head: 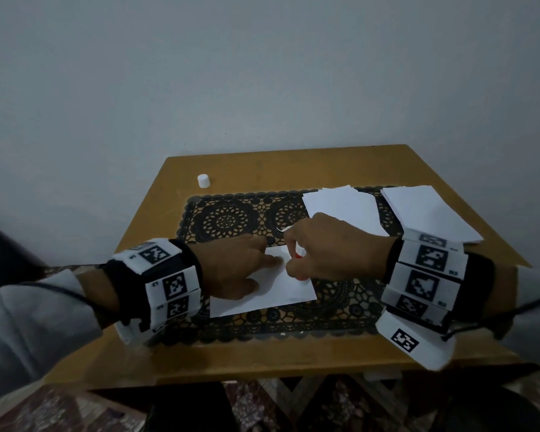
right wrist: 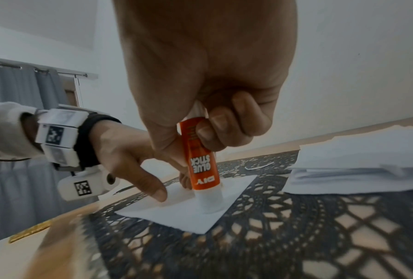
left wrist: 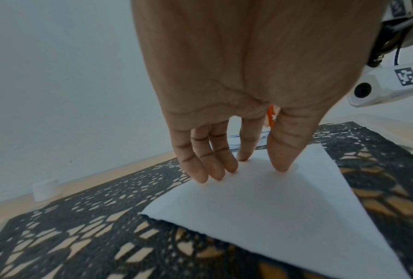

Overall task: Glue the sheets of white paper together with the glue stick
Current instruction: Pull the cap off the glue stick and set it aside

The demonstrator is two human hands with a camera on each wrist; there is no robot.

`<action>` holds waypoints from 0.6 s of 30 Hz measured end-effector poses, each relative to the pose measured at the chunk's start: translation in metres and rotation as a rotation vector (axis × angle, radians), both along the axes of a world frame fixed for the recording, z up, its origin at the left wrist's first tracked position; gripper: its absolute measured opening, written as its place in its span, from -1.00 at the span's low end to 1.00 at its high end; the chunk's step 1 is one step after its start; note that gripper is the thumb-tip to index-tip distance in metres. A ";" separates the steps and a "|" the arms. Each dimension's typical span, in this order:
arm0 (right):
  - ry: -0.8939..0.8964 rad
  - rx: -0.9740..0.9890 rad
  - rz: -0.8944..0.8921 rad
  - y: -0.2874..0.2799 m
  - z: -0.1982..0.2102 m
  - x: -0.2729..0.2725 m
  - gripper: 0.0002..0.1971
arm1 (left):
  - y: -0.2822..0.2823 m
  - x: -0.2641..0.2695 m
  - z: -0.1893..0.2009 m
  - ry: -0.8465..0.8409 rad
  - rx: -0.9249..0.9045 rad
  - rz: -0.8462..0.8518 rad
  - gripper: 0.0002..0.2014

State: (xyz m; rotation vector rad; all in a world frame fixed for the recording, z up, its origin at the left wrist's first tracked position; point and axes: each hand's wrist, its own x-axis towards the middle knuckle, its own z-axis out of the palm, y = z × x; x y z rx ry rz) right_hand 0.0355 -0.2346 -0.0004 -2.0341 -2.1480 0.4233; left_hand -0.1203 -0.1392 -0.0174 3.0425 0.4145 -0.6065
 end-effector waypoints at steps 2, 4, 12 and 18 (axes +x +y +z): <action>0.016 -0.015 0.014 -0.006 -0.001 -0.001 -0.81 | 0.000 0.004 0.002 -0.028 -0.009 0.013 -0.44; 0.018 -0.037 0.040 -0.010 0.000 -0.001 -0.81 | 0.000 0.009 0.002 -0.072 0.014 0.024 -0.52; 0.194 0.026 -0.042 -0.013 0.032 0.031 -0.77 | 0.008 0.035 0.001 -0.045 -0.067 0.289 -0.26; 0.187 0.046 -0.117 -0.017 0.035 0.045 -0.78 | 0.019 0.040 0.005 -0.042 -0.215 0.407 -0.48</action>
